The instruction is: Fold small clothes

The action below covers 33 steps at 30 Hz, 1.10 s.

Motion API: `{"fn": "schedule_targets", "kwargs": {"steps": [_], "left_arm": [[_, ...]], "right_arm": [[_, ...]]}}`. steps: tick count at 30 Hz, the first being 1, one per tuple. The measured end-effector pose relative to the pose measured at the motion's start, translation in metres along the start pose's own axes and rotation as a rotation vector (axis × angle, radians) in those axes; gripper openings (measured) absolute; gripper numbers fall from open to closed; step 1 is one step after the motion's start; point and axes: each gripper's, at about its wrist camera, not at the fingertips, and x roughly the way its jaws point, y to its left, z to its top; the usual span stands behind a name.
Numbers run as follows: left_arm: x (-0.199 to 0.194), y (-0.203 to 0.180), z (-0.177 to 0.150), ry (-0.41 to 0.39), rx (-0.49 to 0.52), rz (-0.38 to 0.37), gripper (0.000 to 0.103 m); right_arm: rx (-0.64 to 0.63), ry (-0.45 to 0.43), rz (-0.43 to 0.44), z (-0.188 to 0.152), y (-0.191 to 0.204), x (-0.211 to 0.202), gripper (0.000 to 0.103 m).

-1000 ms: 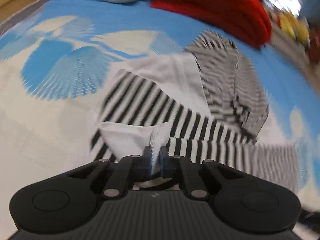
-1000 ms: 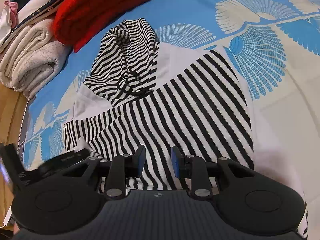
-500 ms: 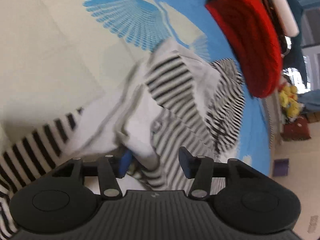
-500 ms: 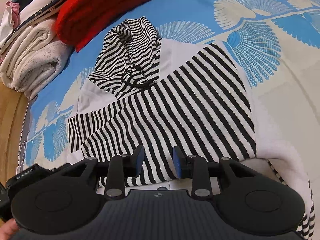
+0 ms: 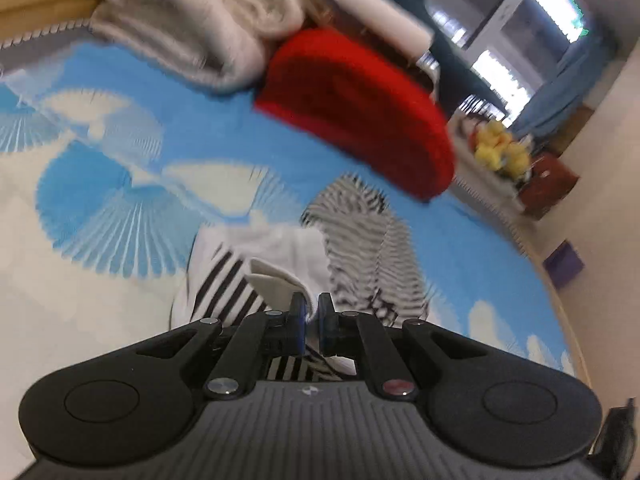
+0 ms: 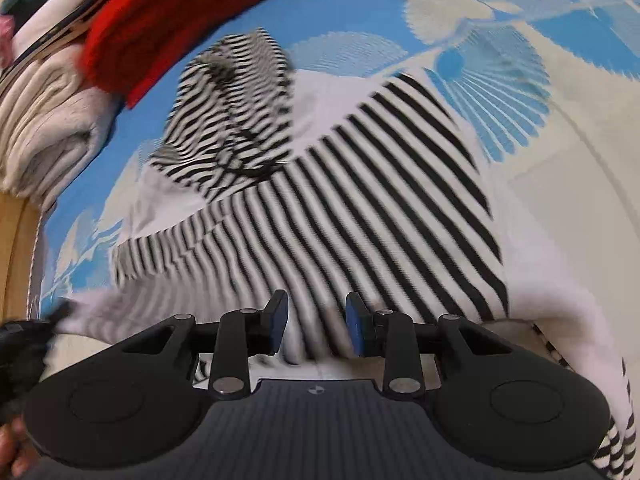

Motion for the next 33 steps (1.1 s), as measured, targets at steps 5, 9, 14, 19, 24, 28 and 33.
{"fn": "schedule_targets", "kwargs": {"steps": [5,9,14,19,24,28,33], "left_arm": [[0.027,0.03,-0.012,0.217,-0.075,0.213,0.021],[0.027,0.042,-0.013,0.212,-0.072,0.313,0.021],[0.04,0.012,-0.021,0.227,0.091,0.2,0.039],[0.071,0.025,-0.049,0.418,0.035,0.243,0.036],[0.058,-0.002,-0.037,0.324,0.175,0.229,0.043],[0.076,0.019,-0.042,0.429,0.083,0.276,0.043],[0.058,0.006,-0.027,0.323,0.163,0.295,0.044]], "right_arm": [[0.093,-0.003,-0.044,-0.001,-0.02,0.006,0.033],[0.152,0.018,-0.088,-0.002,-0.035,0.013,0.033],[0.152,0.011,-0.124,0.0,-0.04,0.014,0.033],[0.158,0.02,-0.144,0.003,-0.046,0.018,0.033],[0.058,-0.034,-0.136,0.008,-0.032,0.007,0.04],[0.004,-0.026,-0.097,0.012,-0.025,0.007,0.042],[0.024,-0.005,-0.119,0.013,-0.029,0.011,0.042]]}}
